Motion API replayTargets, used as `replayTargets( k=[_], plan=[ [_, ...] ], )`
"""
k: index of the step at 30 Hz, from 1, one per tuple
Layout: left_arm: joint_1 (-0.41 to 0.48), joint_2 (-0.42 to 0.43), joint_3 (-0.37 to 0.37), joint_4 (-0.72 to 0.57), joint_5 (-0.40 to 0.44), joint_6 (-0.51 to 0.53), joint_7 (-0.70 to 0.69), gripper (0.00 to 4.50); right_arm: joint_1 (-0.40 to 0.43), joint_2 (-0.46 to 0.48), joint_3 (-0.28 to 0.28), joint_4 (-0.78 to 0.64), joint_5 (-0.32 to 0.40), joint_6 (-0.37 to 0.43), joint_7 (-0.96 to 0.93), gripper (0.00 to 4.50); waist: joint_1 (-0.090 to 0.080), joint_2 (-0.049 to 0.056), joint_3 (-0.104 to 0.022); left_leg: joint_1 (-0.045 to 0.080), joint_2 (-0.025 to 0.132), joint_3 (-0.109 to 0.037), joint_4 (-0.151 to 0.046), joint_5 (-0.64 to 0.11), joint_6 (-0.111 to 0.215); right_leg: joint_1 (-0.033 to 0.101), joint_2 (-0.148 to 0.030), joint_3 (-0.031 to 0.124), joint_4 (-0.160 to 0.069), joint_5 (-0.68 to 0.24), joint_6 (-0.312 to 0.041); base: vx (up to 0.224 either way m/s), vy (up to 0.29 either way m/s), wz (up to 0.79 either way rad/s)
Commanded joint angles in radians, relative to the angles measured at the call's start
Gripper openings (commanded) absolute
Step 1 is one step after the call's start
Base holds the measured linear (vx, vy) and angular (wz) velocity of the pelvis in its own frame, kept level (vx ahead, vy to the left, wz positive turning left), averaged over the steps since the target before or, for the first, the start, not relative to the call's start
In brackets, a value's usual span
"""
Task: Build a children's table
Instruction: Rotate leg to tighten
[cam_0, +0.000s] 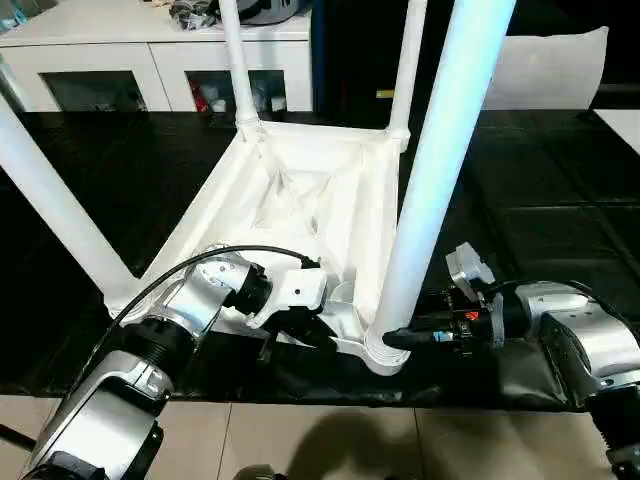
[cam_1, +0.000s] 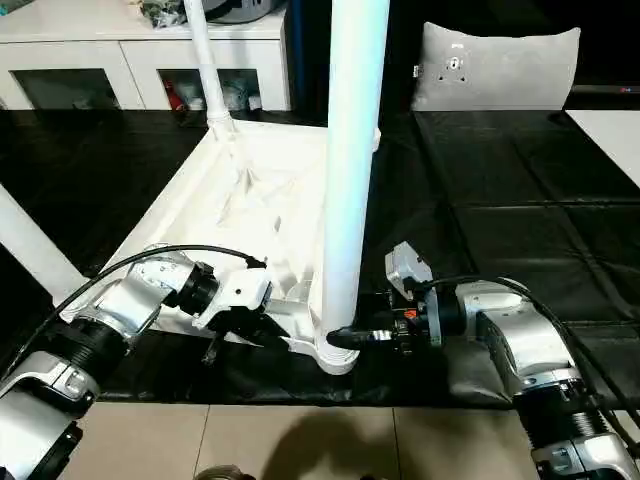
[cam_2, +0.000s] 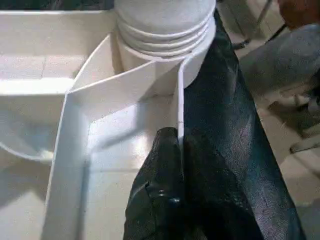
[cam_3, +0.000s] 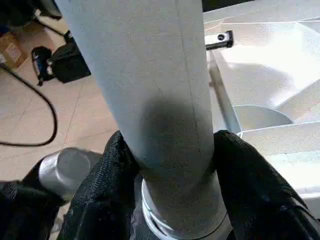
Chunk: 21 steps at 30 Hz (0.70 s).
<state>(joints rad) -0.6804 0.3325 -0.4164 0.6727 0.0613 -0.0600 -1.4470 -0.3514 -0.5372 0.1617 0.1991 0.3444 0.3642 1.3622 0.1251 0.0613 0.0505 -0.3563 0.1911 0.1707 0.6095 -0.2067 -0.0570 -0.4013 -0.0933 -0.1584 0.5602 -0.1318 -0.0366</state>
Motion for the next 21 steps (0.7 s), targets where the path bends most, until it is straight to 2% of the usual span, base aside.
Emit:
replayTargets(
  k=[1,2,3,4,5,6,7,8,9,10,11,12,13,14,15,16,18,20,21],
  plan=[
    [-0.030,-0.045,0.011,-0.032,-0.010,0.080,0.068,0.00,0.003,0.060,-0.023,-0.026,-0.020,0.048,-0.165,2.00,-0.009,-0.014,-0.073,0.007,0.043,-0.010,-0.071,-0.177,0.069,0.057,-0.071,0.055,-0.081,-0.460,-0.075,0.000,0.000,0.00],
    [-0.040,-0.081,0.032,-0.031,-0.004,0.135,0.156,0.00,-0.014,0.133,-0.046,-0.011,-0.065,0.083,-0.345,2.00,-0.015,-0.015,-0.068,0.009,0.041,-0.014,-0.073,-0.194,0.051,0.056,-0.070,0.050,-0.087,-0.495,-0.064,0.000,0.000,0.00],
    [-0.040,-0.082,0.032,-0.031,-0.004,0.136,0.158,0.00,-0.014,0.135,-0.046,-0.010,-0.066,0.084,-0.349,1.99,-0.024,-0.015,-0.065,0.009,0.038,-0.014,-0.073,-0.208,0.039,0.055,-0.068,0.047,-0.091,-0.518,-0.055,0.000,0.000,0.00],
    [-0.043,-0.093,0.037,-0.030,-0.001,0.150,0.186,0.00,-0.021,0.157,-0.055,-0.004,-0.075,0.091,-0.396,1.99,-0.035,-0.016,-0.063,0.016,0.028,-0.016,-0.069,-0.240,0.021,0.055,-0.067,0.033,-0.105,-0.586,-0.022,0.000,0.000,0.00],
    [-0.048,-0.111,0.043,-0.025,0.011,0.173,0.236,0.00,-0.031,0.180,-0.060,0.006,-0.089,0.102,-0.446,1.98,-0.050,-0.017,-0.062,0.015,0.022,-0.017,-0.065,-0.252,0.018,0.056,-0.065,0.025,-0.112,-0.612,0.004,0.000,0.000,0.00],
    [-0.051,-0.122,0.046,-0.021,0.020,0.186,0.269,0.00,-0.037,0.195,-0.061,0.012,-0.098,0.108,-0.476,1.98,-0.069,-0.004,-0.061,0.009,0.023,-0.021,-0.067,-0.279,0.018,0.060,-0.061,0.018,-0.121,-0.616,0.023,0.000,0.000,0.00],
    [-0.060,-0.149,0.064,-0.009,0.021,0.215,0.332,0.00,-0.051,0.216,-0.060,0.032,-0.118,0.122,-0.528,1.97,-0.076,-0.001,-0.064,0.015,0.024,-0.022,-0.065,-0.289,0.022,0.060,-0.061,0.014,-0.123,-0.605,0.022,0.000,0.000,0.00],
    [-0.065,-0.164,0.074,-0.003,0.019,0.232,0.365,0.00,-0.059,0.228,-0.061,0.043,-0.129,0.131,-0.557,1.96,-0.099,0.000,-0.062,0.008,0.028,-0.027,-0.068,-0.311,0.027,0.069,-0.059,0.004,-0.123,-0.575,0.017,0.000,0.000,0.00],
    [-0.082,-0.211,0.105,0.017,0.011,0.277,0.453,0.00,-0.087,0.274,-0.075,0.090,-0.152,0.163,-0.661,1.96,-0.117,0.012,-0.061,0.011,0.033,-0.031,-0.069,-0.347,0.034,0.071,-0.060,-0.004,-0.129,-0.566,0.020,0.000,0.000,0.00],
    [-0.090,-0.233,0.117,0.027,0.008,0.293,0.494,0.00,-0.101,0.298,-0.083,0.112,-0.159,0.174,-0.710,1.96,-0.129,0.014,-0.061,0.017,0.036,-0.031,-0.069,-0.368,0.034,0.068,-0.060,-0.008,-0.133,-0.563,0.016,0.000,0.000,0.00],
    [-0.095,-0.250,0.126,0.033,0.006,0.304,0.522,0.00,-0.110,0.316,-0.089,0.127,-0.166,0.179,-0.749,1.95,-0.155,0.010,-0.063,0.016,0.034,-0.034,-0.068,-0.390,0.036,0.074,-0.061,-0.014,-0.134,-0.544,0.016,0.000,0.000,0.00],
    [-0.095,-0.252,0.127,0.032,0.007,0.308,0.526,0.00,-0.111,0.320,-0.090,0.127,-0.168,0.181,-0.756,1.95,-0.161,0.007,-0.063,0.015,0.030,-0.033,-0.065,-0.388,0.040,0.074,-0.061,-0.016,-0.137,-0.550,0.021,0.000,0.000,0.00],
    [-0.095,-0.263,0.134,0.028,0.008,0.321,0.545,0.00,-0.115,0.337,-0.098,0.133,-0.177,0.184,-0.790,1.95,-0.163,0.010,-0.063,0.017,0.025,-0.031,-0.062,-0.380,0.043,0.072,-0.063,-0.015,-0.139,-0.556,0.022,0.000,0.000,0.00],
    [-0.096,-0.283,0.145,0.019,0.009,0.340,0.576,0.00,-0.126,0.368,-0.111,0.155,-0.194,0.151,-0.850,1.95,-0.170,0.009,-0.063,0.015,0.016,-0.026,-0.058,-0.354,0.047,0.069,-0.066,-0.015,-0.143,-0.567,0.019,0.000,0.000,0.00],
    [-0.096,-0.283,0.145,0.019,0.009,0.340,0.576,0.00,-0.126,0.368,-0.111,0.155,-0.194,0.151,-0.850,1.95,-0.172,0.008,-0.065,0.013,0.014,-0.024,-0.056,-0.340,0.049,0.069,-0.067,-0.015,-0.142,-0.567,0.016,0.000,0.000,0.00],
    [-0.095,-0.296,0.150,0.009,0.011,0.351,0.595,0.00,-0.132,0.389,-0.119,0.170,-0.203,0.105,-0.880,2.30,-0.177,0.008,-0.066,0.006,0.015,-0.027,-0.058,-0.320,0.054,0.074,-0.066,-0.016,-0.138,-0.554,0.012,0.000,0.000,0.00],
    [-0.093,-0.297,0.150,0.003,0.013,0.354,0.600,0.00,-0.131,0.394,-0.120,0.170,-0.202,0.094,-0.882,2.64,-0.183,0.011,-0.069,0.003,0.021,-0.031,-0.062,-0.300,0.067,0.075,-0.067,-0.011,-0.131,-0.505,-0.009,0.000,0.000,0.00],
    [-0.086,-0.291,0.147,-0.007,0.020,0.356,0.604,0.00,-0.120,0.399,-0.118,0.150,-0.194,0.089,-0.861,2.81,-0.178,0.011,-0.073,0.003,0.028,-0.032,-0.064,-0.276,0.078,0.075,-0.070,-0.002,-0.122,-0.455,-0.036,0.000,0.000,0.00],
    [-0.083,-0.279,0.143,-0.008,0.024,0.348,0.596,0.00,-0.109,0.388,-0.110,0.131,-0.192,0.080,-0.835,2.81,-0.172,0.011,-0.075,-0.003,0.031,-0.034,-0.066,-0.250,0.086,0.079,-0.071,0.004,-0.113,-0.418,-0.053,0.000,0.000,0.00]
  ],
)
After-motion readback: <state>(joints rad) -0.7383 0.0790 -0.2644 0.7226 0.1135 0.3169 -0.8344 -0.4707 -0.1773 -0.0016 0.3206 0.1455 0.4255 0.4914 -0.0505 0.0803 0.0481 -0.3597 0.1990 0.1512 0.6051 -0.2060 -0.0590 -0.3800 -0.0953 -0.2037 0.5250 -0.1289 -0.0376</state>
